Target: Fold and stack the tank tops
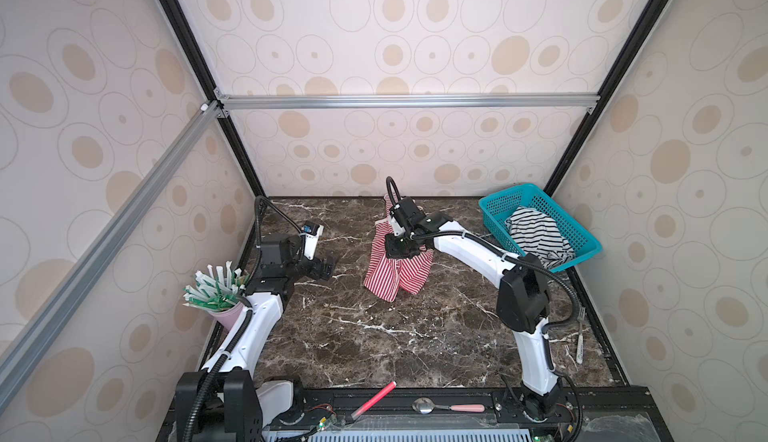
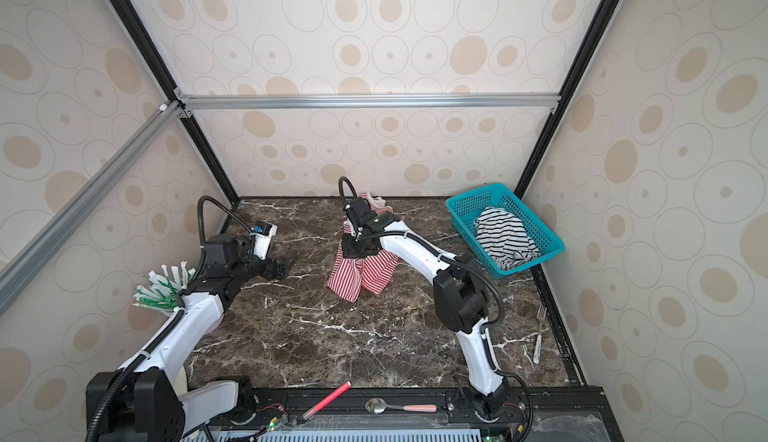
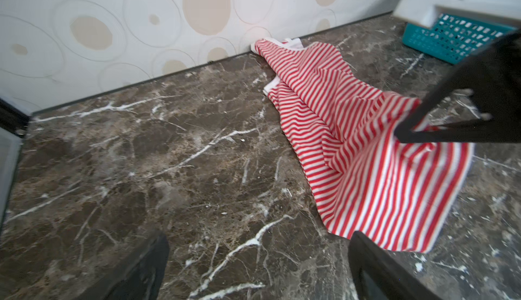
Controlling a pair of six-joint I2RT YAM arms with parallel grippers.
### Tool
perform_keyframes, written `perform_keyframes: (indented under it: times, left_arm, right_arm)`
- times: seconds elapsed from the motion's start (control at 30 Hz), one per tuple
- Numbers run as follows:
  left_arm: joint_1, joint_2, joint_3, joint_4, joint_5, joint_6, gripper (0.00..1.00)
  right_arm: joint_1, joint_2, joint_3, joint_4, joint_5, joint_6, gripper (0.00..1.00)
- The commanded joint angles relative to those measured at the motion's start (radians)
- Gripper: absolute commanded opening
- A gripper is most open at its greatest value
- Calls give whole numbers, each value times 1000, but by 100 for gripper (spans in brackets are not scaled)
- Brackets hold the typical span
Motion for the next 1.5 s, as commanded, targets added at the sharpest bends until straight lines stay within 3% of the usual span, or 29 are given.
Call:
perform_keyframes:
  times: [0.0, 0.2, 0.37, 0.5, 0.63, 0.73, 0.8, 0.93, 1.2, 1.47]
  left_arm:
    - [-29, 20, 14, -105, 73, 101, 99]
    - [-135, 16, -28, -140, 28, 163, 99]
    - [-290, 12, -68, -81, -140, 161, 99]
    - [-432, 4, -97, -32, -262, 175, 99]
    - [-580, 8, -127, 34, -374, 186, 99]
    - [-666, 53, -131, 102, -451, 182, 94]
    - [-704, 112, -112, 131, -486, 179, 85]
    - [-731, 215, -70, 172, -528, 170, 72]
    - [-748, 297, -24, 234, -517, 134, 68]
    - [-778, 400, 45, 228, -514, 118, 66]
  right_arm:
    - [-25, -2, 65, -72, 150, -6, 0]
    - [-63, 49, 42, -59, 147, -14, 9]
    - [-74, 102, 65, -74, 102, -22, 41]
    - [-74, -6, -52, 15, 68, -32, 59]
    - [-77, -143, -161, 31, 106, -37, 67]
    - [-77, -270, -290, 72, 149, -26, 66]
    - [-80, -346, -387, 95, 171, -12, 62]
    - [-87, -467, -557, 124, 201, 16, 54]
    - [-114, -661, -851, 216, 197, 93, 35]
    - [-126, -727, -960, 254, 174, 133, 34]
